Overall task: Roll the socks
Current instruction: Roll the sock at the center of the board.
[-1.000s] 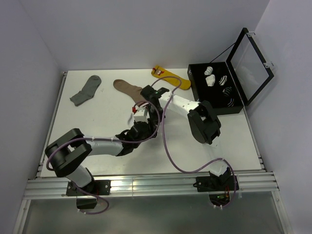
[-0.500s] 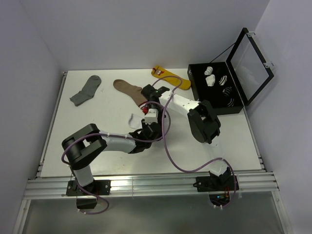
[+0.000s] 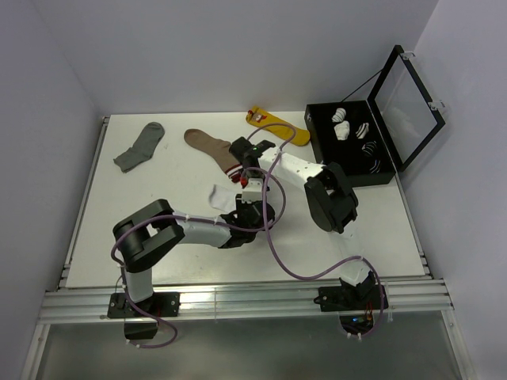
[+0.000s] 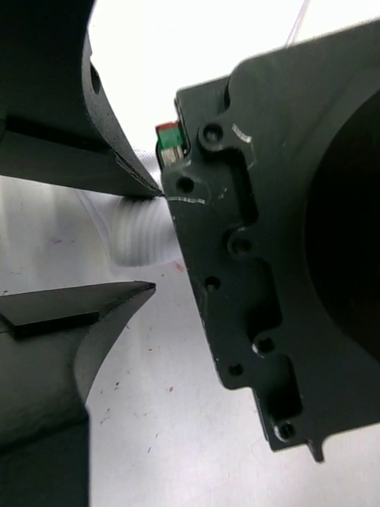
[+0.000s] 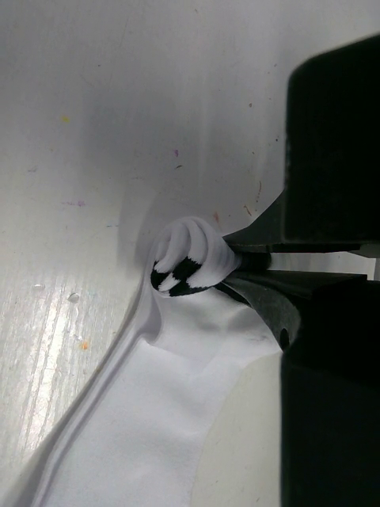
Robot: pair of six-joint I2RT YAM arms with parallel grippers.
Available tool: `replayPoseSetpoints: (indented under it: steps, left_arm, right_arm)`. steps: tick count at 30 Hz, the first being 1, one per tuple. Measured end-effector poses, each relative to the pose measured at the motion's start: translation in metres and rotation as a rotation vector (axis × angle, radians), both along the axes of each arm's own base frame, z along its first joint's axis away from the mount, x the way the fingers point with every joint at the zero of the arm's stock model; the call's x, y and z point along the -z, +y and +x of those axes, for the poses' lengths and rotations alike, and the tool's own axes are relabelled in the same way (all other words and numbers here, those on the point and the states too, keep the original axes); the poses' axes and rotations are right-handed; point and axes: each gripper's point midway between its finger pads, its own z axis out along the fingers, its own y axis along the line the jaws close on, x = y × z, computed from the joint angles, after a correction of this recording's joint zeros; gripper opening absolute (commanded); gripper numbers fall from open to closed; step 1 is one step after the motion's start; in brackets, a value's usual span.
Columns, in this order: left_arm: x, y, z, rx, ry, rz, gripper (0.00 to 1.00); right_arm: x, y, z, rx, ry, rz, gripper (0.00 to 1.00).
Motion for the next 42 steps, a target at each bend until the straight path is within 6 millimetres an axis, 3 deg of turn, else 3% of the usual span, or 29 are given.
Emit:
replayPoseSetpoints:
  steps: [2,5,6,8,9,10,12,14,15,24,34,37,42]
  left_arm:
    - [0.002,0.0,0.0,-0.005,0.001,0.015,0.49]
    - [0.005,0.001,0.002,-0.019,-0.001,0.034,0.38]
    - [0.006,0.001,0.002,-0.022,-0.001,0.041,0.27]
    - [0.007,0.001,0.002,-0.028,0.002,0.051,0.16]
    - [0.007,0.001,0.001,-0.03,0.005,0.052,0.04]
    - [0.007,0.001,0.001,-0.034,0.007,0.049,0.0]
    - [0.007,0.001,0.001,-0.039,0.011,0.044,0.0]
    - [0.007,0.001,0.0,-0.046,0.015,0.032,0.0]
    - [0.007,0.001,-0.001,-0.047,0.019,0.024,0.0]
    - [0.005,0.025,-0.014,-0.049,0.125,-0.159,0.0]
    - [0.007,0.06,-0.015,-0.07,0.274,-0.54,0.0]
    - [0.007,0.065,-0.014,-0.065,0.314,-0.639,0.0]
    - [0.008,0.069,-0.015,-0.053,0.369,-0.739,0.0]
  right_arm:
    - [0.0,0.0,0.0,0.002,0.001,0.002,0.0]
    - [0.0,0.0,0.0,0.002,0.001,0.002,0.0]
    - [0.0,0.0,0.0,0.003,0.001,0.002,0.0]
    - [0.0,0.0,0.0,0.003,0.001,0.002,0.0]
    - [0.0,0.0,0.0,0.002,0.001,0.002,0.0]
    - [0.0,0.0,0.001,0.002,0.0,0.003,0.0]
    - [0.0,0.001,0.001,0.001,-0.001,0.005,0.01]
    - [0.001,0.002,0.001,-0.001,0.0,0.013,0.09]
    - [0.001,0.003,0.001,-0.002,0.0,0.023,0.19]
    - [-0.006,0.014,-0.012,0.033,0.009,0.213,0.52]
    - [-0.064,0.008,0.007,0.129,-0.17,0.545,0.56]
    - [-0.062,0.01,0.009,0.135,-0.187,0.605,0.56]
    - [-0.037,0.015,-0.009,0.15,-0.134,0.68,0.55]
